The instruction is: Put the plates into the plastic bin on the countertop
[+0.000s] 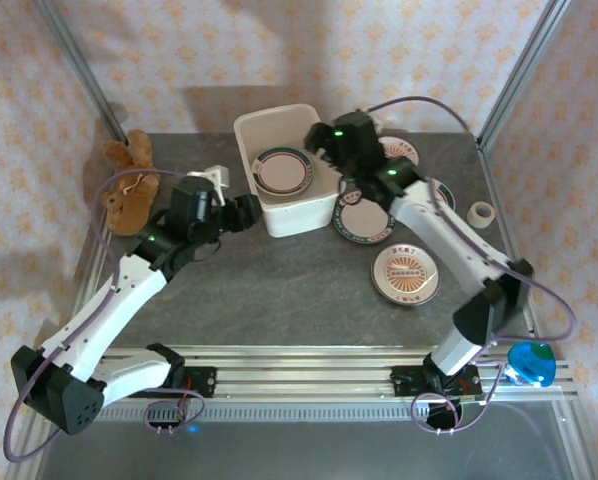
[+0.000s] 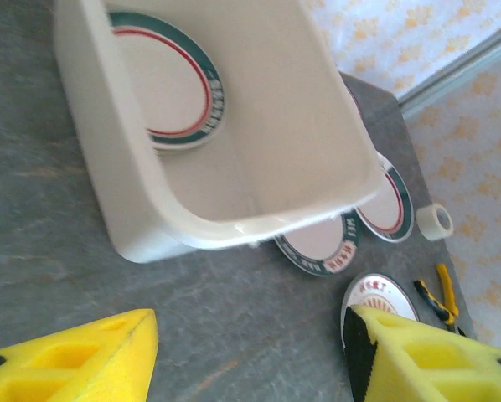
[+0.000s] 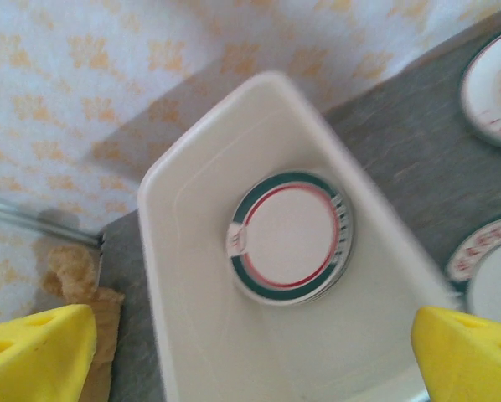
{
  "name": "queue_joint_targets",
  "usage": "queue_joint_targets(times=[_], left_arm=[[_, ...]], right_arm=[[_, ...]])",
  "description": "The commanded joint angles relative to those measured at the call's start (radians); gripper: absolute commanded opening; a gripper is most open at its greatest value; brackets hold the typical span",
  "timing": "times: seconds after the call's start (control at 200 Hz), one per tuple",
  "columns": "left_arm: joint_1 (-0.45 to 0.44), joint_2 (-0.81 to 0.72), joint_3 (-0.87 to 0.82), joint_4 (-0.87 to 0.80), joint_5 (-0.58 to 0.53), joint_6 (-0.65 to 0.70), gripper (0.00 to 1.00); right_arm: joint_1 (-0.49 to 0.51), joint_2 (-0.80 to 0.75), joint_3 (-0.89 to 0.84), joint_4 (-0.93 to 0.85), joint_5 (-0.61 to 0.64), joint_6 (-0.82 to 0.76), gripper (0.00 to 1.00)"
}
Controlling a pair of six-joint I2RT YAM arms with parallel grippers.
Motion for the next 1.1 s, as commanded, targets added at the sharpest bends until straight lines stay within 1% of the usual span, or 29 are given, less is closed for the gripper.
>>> queue_joint_targets(times=[0.0, 0.075, 0.185, 0.245, 0.305, 0.37, 0.395, 0.445, 0.566, 0.626, 0.686, 0.786, 0.916, 1.091], left_arm=[[-0.116, 0.051, -0.003, 0.081, -0.129, -0.086, 0.61], [-0.189, 0.094, 0.024, 0.073, -0.164, -0.121, 0.61], [-0.285, 0.149, 0.039, 0.084, -0.197, -0.178, 0.62], [-0.325, 0.203, 0.044, 0.122, -0.179, -0.217, 0.62], [-0.356, 0.275, 0.073, 0.133, -0.155, -0.252, 0.61], [-0.390, 0.352, 0.120, 0.135, -0.144, -0.268, 0.61], [-0.402, 0.379, 0.141, 0.134, -0.143, -0.271, 0.61], [-0.423, 0.432, 0.177, 0.137, -0.138, -0.276, 0.61], [-0.447, 0.546, 0.239, 0.179, -0.122, -0.322, 0.61], [-0.453, 0.606, 0.265, 0.214, -0.097, -0.342, 0.61], [-0.462, 0.665, 0.301, 0.224, -0.067, -0.350, 0.61], [-0.478, 0.755, 0.382, 0.169, -0.006, -0.307, 0.61], [-0.483, 0.867, 0.447, 0.133, 0.095, -0.257, 0.60], [-0.483, 0.957, 0.526, 0.090, 0.134, -0.216, 0.59]], right_arm=[[-0.122, -0.112, -0.108, 0.030, -0.093, -0.087, 0.91], [-0.192, -0.203, -0.189, 0.034, -0.129, -0.120, 0.87], [-0.247, -0.294, -0.261, 0.003, -0.147, -0.190, 0.82], [-0.274, -0.333, -0.305, 0.003, -0.168, -0.201, 0.80], [-0.310, -0.366, -0.352, 0.018, -0.221, -0.193, 0.76], [-0.346, -0.378, -0.397, 0.029, -0.269, -0.178, 0.71], [-0.360, -0.412, -0.411, 0.031, -0.289, -0.176, 0.70], [-0.387, -0.432, -0.436, 0.031, -0.317, -0.172, 0.69], [-0.446, -0.469, -0.481, 0.018, -0.389, -0.182, 0.69], [-0.447, -0.483, -0.485, -0.010, -0.375, -0.208, 0.69], [-0.446, -0.502, -0.500, -0.012, -0.366, -0.199, 0.69], [-0.436, -0.525, -0.522, -0.005, -0.371, -0.181, 0.69], [-0.423, -0.541, -0.548, 0.002, -0.377, -0.172, 0.69], [-0.425, -0.563, -0.564, -0.006, -0.365, -0.179, 0.68]])
